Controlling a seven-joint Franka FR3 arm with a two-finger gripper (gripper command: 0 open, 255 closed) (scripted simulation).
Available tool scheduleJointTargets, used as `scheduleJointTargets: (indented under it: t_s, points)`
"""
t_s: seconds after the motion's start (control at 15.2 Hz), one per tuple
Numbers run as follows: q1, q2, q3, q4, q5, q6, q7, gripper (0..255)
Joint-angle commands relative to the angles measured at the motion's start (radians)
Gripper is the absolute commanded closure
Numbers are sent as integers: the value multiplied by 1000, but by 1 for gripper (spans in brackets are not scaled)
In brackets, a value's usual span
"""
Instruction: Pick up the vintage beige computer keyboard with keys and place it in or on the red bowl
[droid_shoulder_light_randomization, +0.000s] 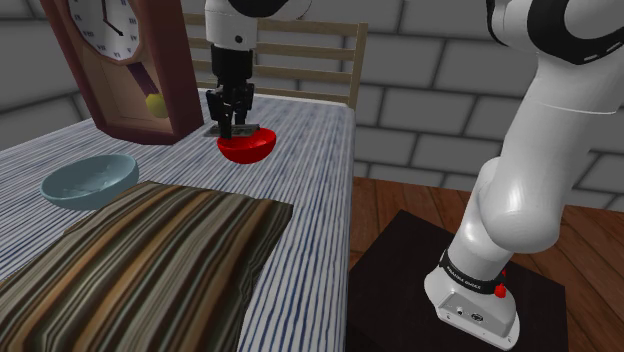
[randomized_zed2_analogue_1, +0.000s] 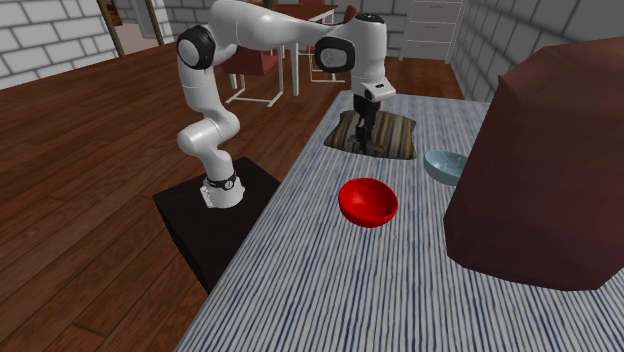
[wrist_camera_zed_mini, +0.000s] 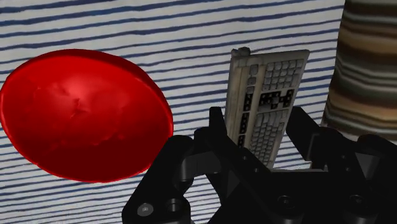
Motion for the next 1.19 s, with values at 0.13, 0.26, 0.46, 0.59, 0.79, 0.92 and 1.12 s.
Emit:
scheduleJointTargets:
  t_s: [0.13,0.26,0.46,0.59,0.79,0.92,1.12]
  points:
    - [-40,57,-37,83,-5,-33,-76,255]
    - [-61,90,-55,131,-7,-51,-114,255]
    - [-92,148,-80,215,-9,-82,-169,255]
    - [-112,192,-95,281,-11,-106,-203,255]
    - [-122,210,-101,281,-10,-90,-221,255]
    - [-123,207,-101,249,-9,-62,-223,255]
    - [-123,204,-102,204,-8,-20,-227,255]
